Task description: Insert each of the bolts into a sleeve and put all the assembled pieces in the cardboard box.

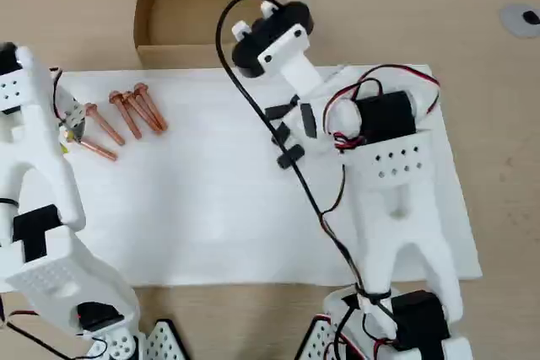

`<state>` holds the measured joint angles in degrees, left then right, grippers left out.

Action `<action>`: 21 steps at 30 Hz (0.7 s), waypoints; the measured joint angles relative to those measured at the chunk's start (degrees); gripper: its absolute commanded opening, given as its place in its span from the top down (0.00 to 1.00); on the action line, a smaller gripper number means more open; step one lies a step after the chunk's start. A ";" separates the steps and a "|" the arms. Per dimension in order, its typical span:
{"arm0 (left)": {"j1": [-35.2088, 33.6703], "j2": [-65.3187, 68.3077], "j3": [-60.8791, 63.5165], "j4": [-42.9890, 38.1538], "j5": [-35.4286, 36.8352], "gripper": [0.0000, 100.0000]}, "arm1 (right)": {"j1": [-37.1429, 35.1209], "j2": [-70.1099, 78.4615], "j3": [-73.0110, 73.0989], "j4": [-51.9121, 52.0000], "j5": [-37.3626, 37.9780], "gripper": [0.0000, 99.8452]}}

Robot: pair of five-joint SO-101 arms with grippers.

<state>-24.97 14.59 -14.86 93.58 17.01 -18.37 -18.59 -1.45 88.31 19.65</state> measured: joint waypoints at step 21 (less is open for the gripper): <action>-2.64 14.59 -9.41 -8.00 -9.14 0.84 | -0.09 6.24 0.00 6.95 6.86 0.99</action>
<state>-27.60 29.19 -24.26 85.58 7.87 -18.46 -12.35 -1.45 95.25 26.51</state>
